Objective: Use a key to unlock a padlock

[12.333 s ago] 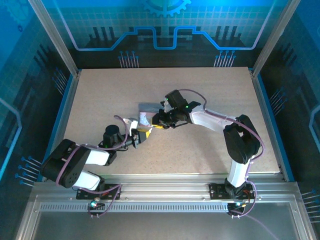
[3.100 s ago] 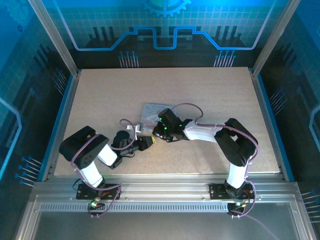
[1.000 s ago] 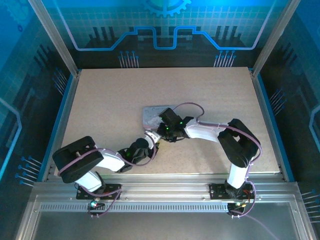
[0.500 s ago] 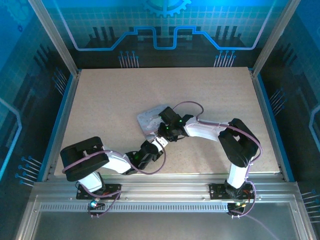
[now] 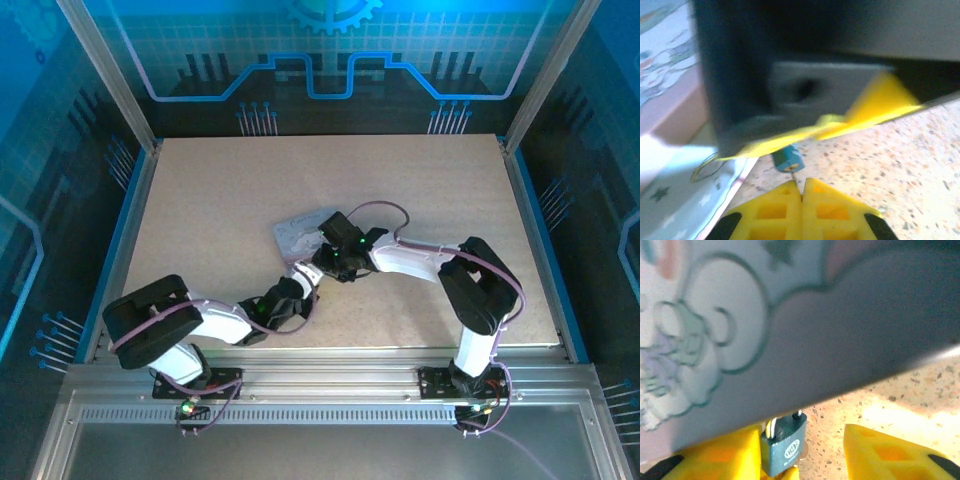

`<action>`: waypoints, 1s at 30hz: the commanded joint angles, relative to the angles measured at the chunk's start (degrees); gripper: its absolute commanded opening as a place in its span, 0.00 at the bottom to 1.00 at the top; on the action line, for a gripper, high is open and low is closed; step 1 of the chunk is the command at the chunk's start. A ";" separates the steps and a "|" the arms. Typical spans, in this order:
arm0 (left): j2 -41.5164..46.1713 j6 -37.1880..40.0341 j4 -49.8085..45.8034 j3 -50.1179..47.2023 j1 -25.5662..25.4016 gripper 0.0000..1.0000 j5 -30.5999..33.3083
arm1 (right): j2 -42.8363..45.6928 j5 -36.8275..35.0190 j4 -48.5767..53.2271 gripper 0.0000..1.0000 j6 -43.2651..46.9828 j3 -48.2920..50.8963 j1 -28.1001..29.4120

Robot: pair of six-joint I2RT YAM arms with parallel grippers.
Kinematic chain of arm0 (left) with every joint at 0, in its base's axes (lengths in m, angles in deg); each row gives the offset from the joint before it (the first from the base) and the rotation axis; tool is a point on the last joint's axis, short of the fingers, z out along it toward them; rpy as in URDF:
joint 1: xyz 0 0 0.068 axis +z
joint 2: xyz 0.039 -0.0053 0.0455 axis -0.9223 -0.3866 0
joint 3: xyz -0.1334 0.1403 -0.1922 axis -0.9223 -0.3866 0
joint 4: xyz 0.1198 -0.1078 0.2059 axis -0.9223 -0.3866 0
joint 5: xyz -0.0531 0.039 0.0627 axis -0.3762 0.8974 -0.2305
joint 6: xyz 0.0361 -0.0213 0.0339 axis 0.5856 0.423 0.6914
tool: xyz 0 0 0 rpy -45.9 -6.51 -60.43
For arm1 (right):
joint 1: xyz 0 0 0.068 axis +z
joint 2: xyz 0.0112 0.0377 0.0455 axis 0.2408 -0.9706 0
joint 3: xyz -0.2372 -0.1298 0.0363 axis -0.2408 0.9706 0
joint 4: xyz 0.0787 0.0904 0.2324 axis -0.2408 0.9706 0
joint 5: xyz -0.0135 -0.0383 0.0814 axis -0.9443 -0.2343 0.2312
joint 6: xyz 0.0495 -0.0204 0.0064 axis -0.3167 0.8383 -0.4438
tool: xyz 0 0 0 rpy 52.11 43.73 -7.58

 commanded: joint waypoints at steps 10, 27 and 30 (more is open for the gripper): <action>4.67 -11.41 0.41 -3.74 9.38 0.00 -16.95 | 12.82 -2.20 0.21 0.56 1.54 5.91 -1.40; -9.29 -25.73 29.98 -9.82 21.08 0.00 -37.28 | 9.08 2.01 -9.78 0.55 -1.85 9.94 -1.01; -13.91 -27.47 36.56 -10.10 21.63 0.00 -38.90 | 7.58 2.91 -10.96 0.56 -2.09 9.45 -0.60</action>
